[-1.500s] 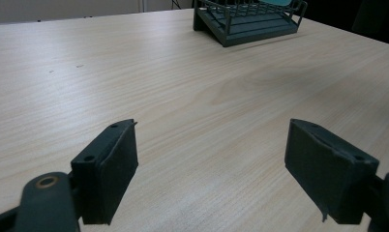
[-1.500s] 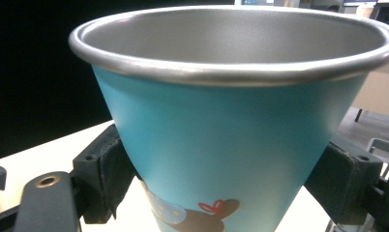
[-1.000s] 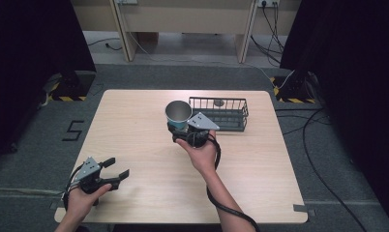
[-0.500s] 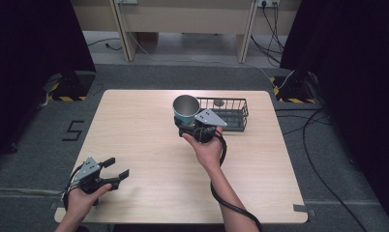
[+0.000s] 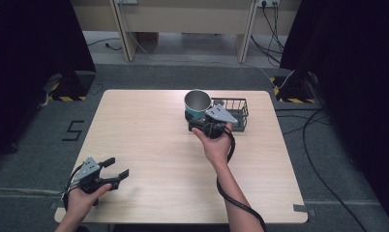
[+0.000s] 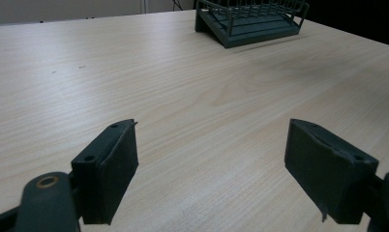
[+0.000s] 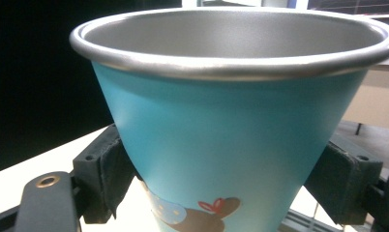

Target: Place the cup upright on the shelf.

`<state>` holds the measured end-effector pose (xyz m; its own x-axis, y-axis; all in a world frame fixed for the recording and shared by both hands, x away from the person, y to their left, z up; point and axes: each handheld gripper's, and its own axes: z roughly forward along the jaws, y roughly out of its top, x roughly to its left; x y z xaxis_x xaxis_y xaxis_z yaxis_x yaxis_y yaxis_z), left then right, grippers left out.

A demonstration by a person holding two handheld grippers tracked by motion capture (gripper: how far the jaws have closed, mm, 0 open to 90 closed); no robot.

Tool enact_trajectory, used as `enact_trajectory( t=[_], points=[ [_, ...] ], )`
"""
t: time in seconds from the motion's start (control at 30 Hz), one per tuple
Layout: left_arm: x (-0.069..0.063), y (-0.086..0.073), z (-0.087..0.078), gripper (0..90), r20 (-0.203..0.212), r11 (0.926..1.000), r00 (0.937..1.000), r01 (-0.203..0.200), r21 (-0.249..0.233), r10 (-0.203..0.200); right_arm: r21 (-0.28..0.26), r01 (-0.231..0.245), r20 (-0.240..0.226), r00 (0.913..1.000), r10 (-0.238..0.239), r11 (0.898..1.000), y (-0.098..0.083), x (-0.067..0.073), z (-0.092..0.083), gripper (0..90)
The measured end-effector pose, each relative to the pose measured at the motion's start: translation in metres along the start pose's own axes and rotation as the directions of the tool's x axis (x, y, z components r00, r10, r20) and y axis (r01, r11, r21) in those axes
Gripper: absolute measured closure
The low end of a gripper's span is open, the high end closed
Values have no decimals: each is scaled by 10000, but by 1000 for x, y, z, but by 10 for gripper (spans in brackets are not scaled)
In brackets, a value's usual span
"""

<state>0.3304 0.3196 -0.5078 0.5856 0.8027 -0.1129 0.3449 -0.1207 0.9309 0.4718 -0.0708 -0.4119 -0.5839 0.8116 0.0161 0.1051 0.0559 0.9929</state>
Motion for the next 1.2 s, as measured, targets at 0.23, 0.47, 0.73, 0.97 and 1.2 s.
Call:
enact_trajectory(
  t=[0.23, 0.47, 0.73, 0.97, 1.2],
  points=[
    [0, 0, 0, 189, 3, 10000, 10000, 7, -7, -7, -44, -83, 441, 9990, 85, 10000, 3, -17, -3, 198],
    [0, 0, 0, 188, -14, 10000, 10000, 15, -28, -15, -41, -297, 849, 9959, 299, 9996, 3, -32, -5, 197],
    [0, 0, 0, 189, -15, 10000, 10000, 6, -14, -6, 9, -361, 1240, 9916, 357, 9993, 9, -51, -5, 198],
    [0, 0, 0, 189, -27, 10000, 10000, 30, -43, -30, 17, -513, 1582, 9861, 504, 9987, 14, -66, -5, 197],
    [0, 0, 0, 189, -32, 10000, 10000, 39, -48, -39, 107, -657, 1802, 9816, 627, 9978, 14, -76, -2, 198]
  ],
)
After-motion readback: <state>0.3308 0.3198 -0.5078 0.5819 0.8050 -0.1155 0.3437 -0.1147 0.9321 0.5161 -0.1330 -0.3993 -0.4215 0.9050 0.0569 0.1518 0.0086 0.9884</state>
